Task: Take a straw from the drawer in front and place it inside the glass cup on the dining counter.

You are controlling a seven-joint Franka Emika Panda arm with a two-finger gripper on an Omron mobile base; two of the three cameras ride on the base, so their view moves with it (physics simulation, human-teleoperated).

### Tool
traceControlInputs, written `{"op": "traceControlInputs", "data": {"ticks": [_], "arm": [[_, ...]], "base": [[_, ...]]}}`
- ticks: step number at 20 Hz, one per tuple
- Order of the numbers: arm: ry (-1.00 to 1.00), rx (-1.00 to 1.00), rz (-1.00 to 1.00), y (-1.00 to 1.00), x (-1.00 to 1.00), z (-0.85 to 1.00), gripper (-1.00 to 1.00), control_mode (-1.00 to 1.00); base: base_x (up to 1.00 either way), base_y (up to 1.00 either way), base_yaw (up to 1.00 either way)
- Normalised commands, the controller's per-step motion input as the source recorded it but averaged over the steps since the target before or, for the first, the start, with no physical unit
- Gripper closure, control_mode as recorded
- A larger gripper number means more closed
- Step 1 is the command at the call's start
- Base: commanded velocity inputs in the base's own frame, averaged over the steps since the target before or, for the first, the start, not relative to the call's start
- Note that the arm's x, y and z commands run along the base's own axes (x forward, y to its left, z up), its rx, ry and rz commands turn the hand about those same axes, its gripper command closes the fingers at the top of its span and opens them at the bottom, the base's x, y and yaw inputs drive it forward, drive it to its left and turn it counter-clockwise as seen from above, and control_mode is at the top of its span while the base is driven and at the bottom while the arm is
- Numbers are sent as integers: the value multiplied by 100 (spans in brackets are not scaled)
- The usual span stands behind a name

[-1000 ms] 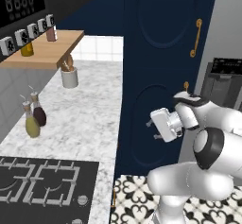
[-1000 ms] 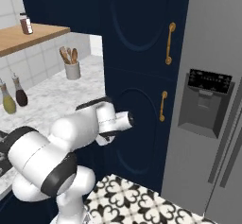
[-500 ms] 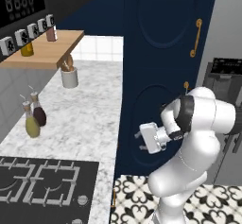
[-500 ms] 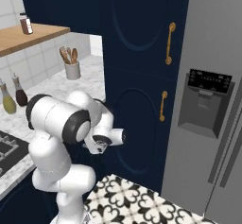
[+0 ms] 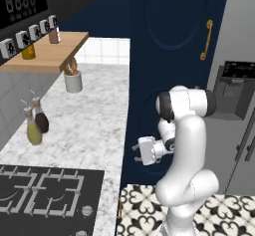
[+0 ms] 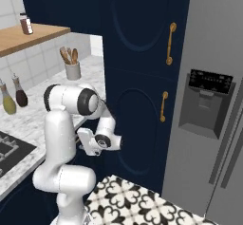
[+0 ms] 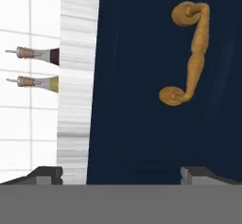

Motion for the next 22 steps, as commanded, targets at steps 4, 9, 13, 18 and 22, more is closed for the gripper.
{"op": "traceControlInputs", "data": {"ticks": [4, 9, 13, 18, 22], "arm": [[-3, 7, 8, 37, 56, -33, -100, -100], [-3, 3, 4, 37, 58, -35, -100, -100], [0, 0, 0, 19, 38, -47, -100, -100], [0, 0, -1, 3, 37, -50, -100, -100], [0, 0, -3, 3, 36, -37, -100, -100]], "base": [[0, 0, 0], [0, 0, 0], [0, 0, 0], [0, 0, 0], [0, 0, 0]]}}
